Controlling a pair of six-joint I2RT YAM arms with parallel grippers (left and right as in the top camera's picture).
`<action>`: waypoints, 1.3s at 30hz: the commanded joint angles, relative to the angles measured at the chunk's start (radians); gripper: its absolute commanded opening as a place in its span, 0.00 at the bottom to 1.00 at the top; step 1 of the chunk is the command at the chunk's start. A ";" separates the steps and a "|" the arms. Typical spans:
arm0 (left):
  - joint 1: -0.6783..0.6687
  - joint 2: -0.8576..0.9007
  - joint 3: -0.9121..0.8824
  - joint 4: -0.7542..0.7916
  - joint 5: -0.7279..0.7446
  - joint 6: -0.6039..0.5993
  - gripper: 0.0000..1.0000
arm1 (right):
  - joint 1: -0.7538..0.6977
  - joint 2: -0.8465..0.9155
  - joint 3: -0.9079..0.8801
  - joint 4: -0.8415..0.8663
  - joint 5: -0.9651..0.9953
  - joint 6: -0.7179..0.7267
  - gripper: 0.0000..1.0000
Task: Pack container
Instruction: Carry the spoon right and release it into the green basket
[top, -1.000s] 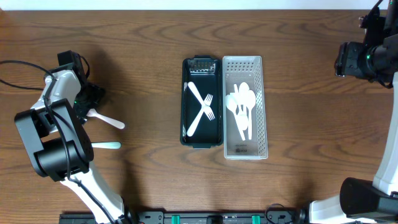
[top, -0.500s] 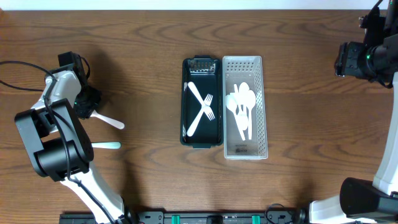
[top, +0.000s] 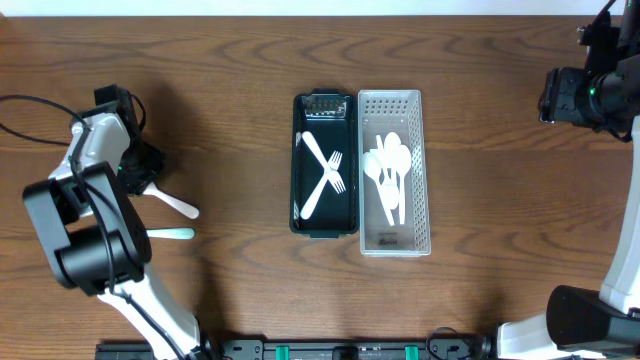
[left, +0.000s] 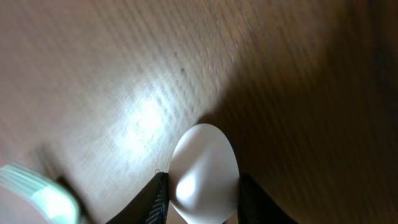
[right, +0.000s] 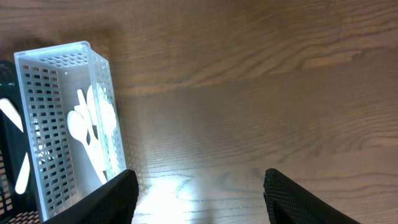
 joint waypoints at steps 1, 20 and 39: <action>-0.047 -0.181 0.045 -0.024 0.032 0.082 0.23 | -0.008 0.001 -0.003 0.002 0.008 0.010 0.68; -0.775 -0.565 0.048 -0.011 0.119 0.206 0.22 | -0.008 0.001 -0.003 0.003 0.008 0.010 0.69; -0.919 -0.134 0.048 0.034 0.137 0.317 0.43 | -0.008 0.001 -0.003 0.002 0.007 0.010 0.69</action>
